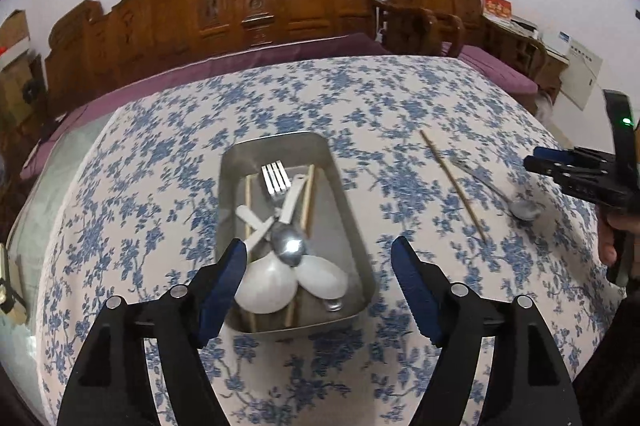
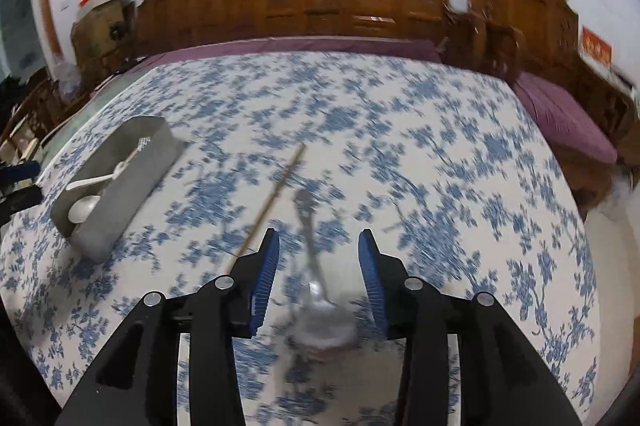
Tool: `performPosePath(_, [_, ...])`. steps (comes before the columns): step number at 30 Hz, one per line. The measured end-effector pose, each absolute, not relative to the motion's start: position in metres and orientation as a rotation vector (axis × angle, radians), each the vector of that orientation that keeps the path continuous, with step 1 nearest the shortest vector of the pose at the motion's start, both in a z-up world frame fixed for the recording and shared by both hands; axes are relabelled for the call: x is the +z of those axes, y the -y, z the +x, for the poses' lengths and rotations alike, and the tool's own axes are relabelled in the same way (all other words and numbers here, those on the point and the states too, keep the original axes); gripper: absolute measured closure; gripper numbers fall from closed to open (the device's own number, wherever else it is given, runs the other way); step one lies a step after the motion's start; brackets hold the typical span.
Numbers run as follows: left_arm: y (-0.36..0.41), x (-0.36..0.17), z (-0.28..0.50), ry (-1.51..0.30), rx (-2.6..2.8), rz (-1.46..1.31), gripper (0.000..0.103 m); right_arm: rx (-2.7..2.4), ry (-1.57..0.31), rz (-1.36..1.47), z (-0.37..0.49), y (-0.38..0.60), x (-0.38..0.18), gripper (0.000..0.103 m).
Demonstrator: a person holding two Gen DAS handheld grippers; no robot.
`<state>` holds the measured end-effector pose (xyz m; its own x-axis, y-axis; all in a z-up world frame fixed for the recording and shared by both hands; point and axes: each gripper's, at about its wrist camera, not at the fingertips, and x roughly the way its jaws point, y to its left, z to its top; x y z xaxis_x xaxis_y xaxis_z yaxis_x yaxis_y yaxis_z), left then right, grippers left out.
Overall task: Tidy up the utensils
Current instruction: 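Move the right tool to the metal spoon on the cloth and grasp it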
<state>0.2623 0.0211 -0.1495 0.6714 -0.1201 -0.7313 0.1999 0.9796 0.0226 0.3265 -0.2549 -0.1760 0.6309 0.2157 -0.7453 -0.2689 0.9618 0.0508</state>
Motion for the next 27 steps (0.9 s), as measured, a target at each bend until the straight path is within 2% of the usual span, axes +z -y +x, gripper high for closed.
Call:
performPosePath(12, [0.041, -0.162, 0.255, -0.856, -0.251, 0.129, 0.031, 0.293, -1.006, 0.005, 0.328, 0.283, -0.222, 0.059])
performPosePath(27, [0.097, -0.185, 0.268, -0.933, -0.293, 0.139, 0.031, 0.295, -1.035, -0.093, 0.318, 0.262, -0.231, 0.058])
